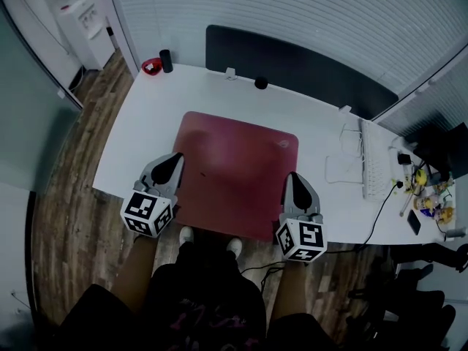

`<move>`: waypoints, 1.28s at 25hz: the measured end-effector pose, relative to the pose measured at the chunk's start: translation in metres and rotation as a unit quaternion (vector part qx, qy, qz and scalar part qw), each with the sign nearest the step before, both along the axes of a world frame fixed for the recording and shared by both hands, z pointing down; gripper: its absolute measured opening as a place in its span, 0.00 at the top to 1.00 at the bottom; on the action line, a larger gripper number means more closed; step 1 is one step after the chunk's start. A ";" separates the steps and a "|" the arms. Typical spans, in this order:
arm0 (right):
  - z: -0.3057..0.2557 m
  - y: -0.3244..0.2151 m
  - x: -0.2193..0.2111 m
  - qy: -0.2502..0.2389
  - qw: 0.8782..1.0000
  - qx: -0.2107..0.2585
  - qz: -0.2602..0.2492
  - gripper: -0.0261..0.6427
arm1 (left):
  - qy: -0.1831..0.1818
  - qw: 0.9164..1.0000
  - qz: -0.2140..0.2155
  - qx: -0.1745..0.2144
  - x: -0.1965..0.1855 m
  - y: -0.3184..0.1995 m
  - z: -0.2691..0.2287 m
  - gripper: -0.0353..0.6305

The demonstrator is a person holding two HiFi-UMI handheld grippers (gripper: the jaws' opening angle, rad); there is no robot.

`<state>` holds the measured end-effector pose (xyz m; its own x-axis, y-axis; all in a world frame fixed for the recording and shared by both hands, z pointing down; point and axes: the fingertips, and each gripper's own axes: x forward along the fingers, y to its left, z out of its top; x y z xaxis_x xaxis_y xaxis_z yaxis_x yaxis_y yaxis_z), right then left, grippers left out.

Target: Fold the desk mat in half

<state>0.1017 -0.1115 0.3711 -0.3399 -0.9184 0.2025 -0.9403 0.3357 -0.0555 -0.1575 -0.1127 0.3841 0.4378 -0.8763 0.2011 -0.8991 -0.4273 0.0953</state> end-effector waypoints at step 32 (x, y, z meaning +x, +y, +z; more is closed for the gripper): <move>0.097 0.020 -0.031 0.024 0.993 -0.085 -0.075 0.95 | -0.015 0.996 0.017 -0.087 0.033 0.016 0.091 0.95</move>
